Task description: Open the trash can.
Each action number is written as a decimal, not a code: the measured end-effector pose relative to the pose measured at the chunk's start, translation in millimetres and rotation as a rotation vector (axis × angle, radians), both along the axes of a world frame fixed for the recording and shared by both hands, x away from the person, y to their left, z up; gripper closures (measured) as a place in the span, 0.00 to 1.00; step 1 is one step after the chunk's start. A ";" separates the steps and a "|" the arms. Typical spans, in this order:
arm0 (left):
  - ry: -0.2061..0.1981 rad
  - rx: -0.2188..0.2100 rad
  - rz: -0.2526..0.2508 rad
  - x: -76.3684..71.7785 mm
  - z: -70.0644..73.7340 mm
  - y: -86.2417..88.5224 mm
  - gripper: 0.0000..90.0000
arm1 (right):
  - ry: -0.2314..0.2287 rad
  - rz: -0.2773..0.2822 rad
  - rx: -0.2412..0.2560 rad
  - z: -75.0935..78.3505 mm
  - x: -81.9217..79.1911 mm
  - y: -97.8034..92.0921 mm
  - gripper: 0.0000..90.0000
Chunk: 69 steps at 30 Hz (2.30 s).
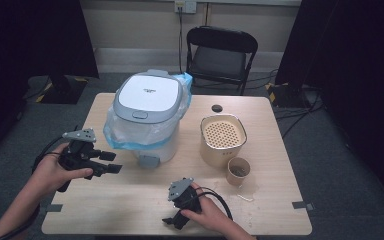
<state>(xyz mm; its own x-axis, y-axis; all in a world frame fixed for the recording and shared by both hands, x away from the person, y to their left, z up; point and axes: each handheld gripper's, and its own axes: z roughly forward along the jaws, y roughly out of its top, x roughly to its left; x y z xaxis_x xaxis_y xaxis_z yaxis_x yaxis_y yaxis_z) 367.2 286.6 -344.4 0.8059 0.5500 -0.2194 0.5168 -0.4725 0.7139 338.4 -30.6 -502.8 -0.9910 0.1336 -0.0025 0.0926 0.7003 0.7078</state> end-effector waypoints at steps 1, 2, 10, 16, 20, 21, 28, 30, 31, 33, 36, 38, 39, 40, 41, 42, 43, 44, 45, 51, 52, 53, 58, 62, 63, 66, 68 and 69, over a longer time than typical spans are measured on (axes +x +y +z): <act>-0.006 0.005 0.003 0.5 1.6 -0.4 0.48 | 0.000 0.000 0.000 0.0 0.0 0.0 0.00; -0.009 0.009 0.002 1.0 3.4 -0.7 0.48 | 0.000 0.000 0.000 0.0 0.0 0.0 0.00; -0.016 0.012 -0.002 5.3 17.8 -4.5 0.52 | 0.000 0.000 0.000 0.0 0.0 0.0 0.00; -0.018 -0.002 0.012 9.1 27.3 -5.9 0.54 | 0.001 0.000 0.000 0.0 0.0 0.0 0.00; -0.013 -0.005 0.029 11.9 33.8 -6.6 0.56 | 0.000 0.000 0.000 0.0 0.0 0.0 0.00; -0.013 -0.007 0.036 12.8 35.5 -6.6 0.56 | 0.000 0.000 0.000 0.0 0.0 0.0 0.00; 0.002 -0.010 0.045 17.0 46.1 -9.1 0.63 | 0.000 0.000 0.000 0.0 0.0 0.0 0.00; 0.002 -0.012 0.047 18.2 48.1 -10.3 0.64 | 0.000 0.000 0.000 0.0 0.0 0.0 0.00; 0.000 -0.011 0.044 19.0 49.0 -10.8 0.65 | 0.000 0.000 0.000 0.0 0.0 0.0 0.00; -0.003 -0.011 0.045 20.2 51.2 -12.0 0.66 | 0.001 0.001 0.000 0.0 0.1 0.0 0.00; -0.001 -0.009 0.043 22.0 53.9 -14.0 0.68 | 0.001 0.001 -0.001 0.0 0.1 0.0 0.00; -0.002 0.006 0.039 23.3 55.9 -15.1 0.69 | 0.001 0.001 0.000 0.0 0.1 0.0 0.00; 0.001 0.004 0.041 23.6 56.7 -16.0 0.69 | 0.001 0.001 0.000 0.0 0.1 0.0 0.00; 0.002 0.005 0.039 24.3 57.5 -16.6 0.70 | 0.001 0.001 0.000 0.0 0.1 0.0 0.00; 0.006 0.007 0.038 24.7 58.7 -17.4 0.71 | 0.001 0.001 0.000 0.0 0.1 0.0 0.00; 0.007 0.002 0.036 25.2 59.8 -18.2 0.71 | 0.001 0.001 0.000 0.0 0.1 0.0 0.00; 0.004 0.009 0.034 25.6 61.4 -18.7 0.71 | 0.001 0.001 0.000 0.0 0.1 0.0 0.00; 0.002 0.010 0.029 26.0 62.8 -19.4 0.72 | 0.000 0.002 0.000 0.0 0.1 0.0 0.00; -0.001 0.008 0.027 26.3 64.0 -20.3 0.72 | 0.001 0.001 0.000 0.0 0.1 0.0 0.00; -0.010 0.006 0.022 29.7 70.9 -22.0 0.75 | 0.001 0.001 0.000 0.0 0.1 0.0 0.00; -0.011 0.010 0.025 30.3 72.0 -22.2 0.76 | 0.001 0.001 0.000 0.0 0.1 0.0 0.00; -0.012 0.013 0.028 30.7 73.3 -22.4 0.76 | 0.001 0.001 0.000 0.0 0.1 0.0 0.00; -0.018 -0.007 0.040 33.7 78.6 -23.0 0.78 | 0.001 0.002 0.000 0.0 0.1 0.0 0.00; -0.022 -0.021 0.050 36.3 82.3 -23.8 0.78 | 0.001 0.001 0.000 0.0 0.1 0.0 0.00; -0.026 -0.016 0.051 37.3 83.0 -24.0 0.78 | 0.001 0.002 0.000 0.0 0.1 0.0 0.00; -0.019 -0.015 0.052 39.5 84.1 -25.4 0.80 | 0.001 0.001 0.000 0.0 0.1 0.0 0.00; -0.019 -0.012 0.050 40.7 85.3 -26.6 0.80 | 0.007 -0.002 -0.004 0.1 -0.3 -0.1 0.00; -0.019 -0.012 0.050 40.7 85.3 -26.6 0.81 | 0.012 -0.006 -0.007 0.3 -0.8 -0.2 0.00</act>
<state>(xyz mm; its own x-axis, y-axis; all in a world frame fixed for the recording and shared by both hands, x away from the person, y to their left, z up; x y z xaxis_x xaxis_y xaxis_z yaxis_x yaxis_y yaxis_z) 408.0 260.0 -259.1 0.7812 0.5874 -0.2115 0.5264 -0.4376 0.7290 337.7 -30.8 -502.5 -0.9902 0.1394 0.0085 0.1052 0.7046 0.7017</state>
